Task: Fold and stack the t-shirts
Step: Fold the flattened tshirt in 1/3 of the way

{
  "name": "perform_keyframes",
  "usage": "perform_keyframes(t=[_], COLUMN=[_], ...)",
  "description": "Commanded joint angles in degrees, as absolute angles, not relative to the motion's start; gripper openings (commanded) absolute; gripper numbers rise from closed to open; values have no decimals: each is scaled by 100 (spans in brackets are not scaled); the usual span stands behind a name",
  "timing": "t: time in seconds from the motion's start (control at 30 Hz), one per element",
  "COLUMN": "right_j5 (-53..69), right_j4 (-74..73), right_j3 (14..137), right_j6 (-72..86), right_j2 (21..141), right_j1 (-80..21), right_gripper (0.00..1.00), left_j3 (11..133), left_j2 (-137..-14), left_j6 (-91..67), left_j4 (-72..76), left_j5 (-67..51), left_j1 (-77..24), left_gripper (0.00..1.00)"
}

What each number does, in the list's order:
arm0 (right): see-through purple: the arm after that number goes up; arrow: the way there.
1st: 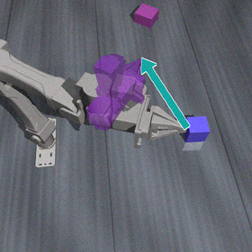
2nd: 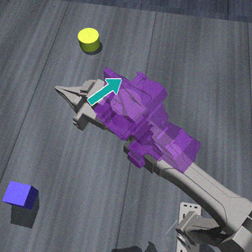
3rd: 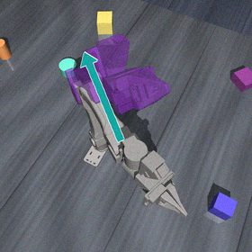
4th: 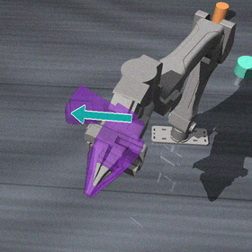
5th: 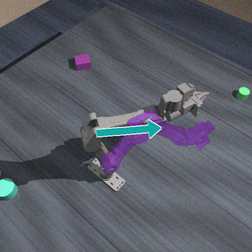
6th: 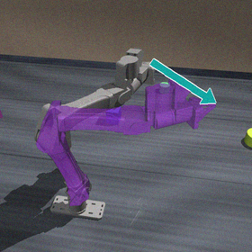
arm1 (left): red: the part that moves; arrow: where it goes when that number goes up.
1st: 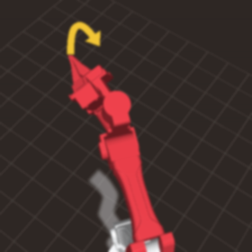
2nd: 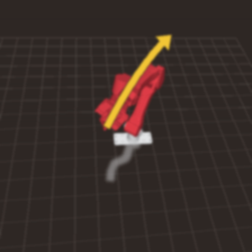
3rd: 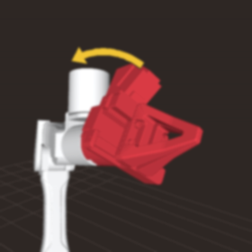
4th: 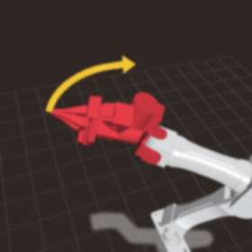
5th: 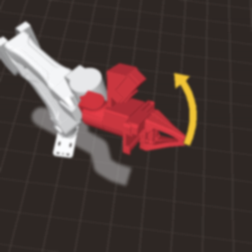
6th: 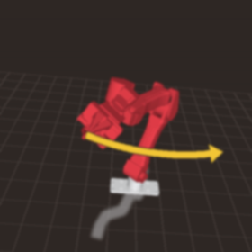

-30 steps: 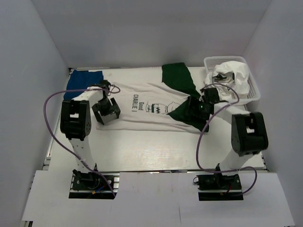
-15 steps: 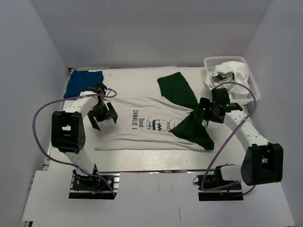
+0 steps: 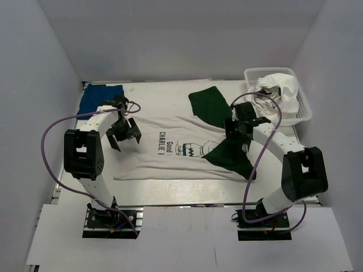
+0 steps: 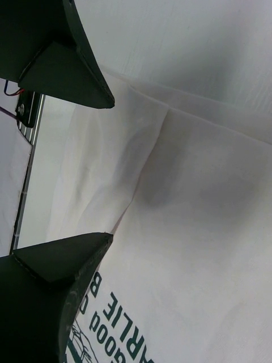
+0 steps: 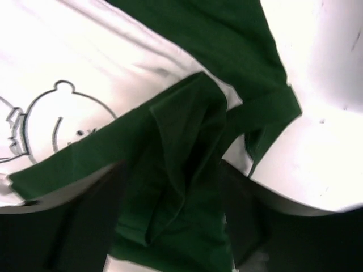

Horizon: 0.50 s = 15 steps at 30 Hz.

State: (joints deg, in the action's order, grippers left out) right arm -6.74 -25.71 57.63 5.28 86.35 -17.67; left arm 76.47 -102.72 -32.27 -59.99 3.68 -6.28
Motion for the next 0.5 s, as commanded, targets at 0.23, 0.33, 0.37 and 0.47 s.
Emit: perform_keyframes(t=[0.23,0.33,0.37,0.47], right_j5=[-1021,133,393,1466], right_j4=[-1821,-1775,-1915,-2564], right_j3=[6029,6196,6344,6653], right_j6=[555,292,46,-753], right_j2=[9203,9036,9009,8974], right_j1=[-1705,-1714,-1749,-1793], right_gripper=[0,0,0,0], left_j3=[7734,7734,7734,7621], left_j2=[-10134,-10134,-10134,-10011], left_j6=[-3173,-3120,-3120,-3120], left_j4=[-5994,-5942,-5863,-5731], left_j5=[598,475,422,352], left_j1=[-624,-624,-624,-624], left_gripper=[100,100,100,100])
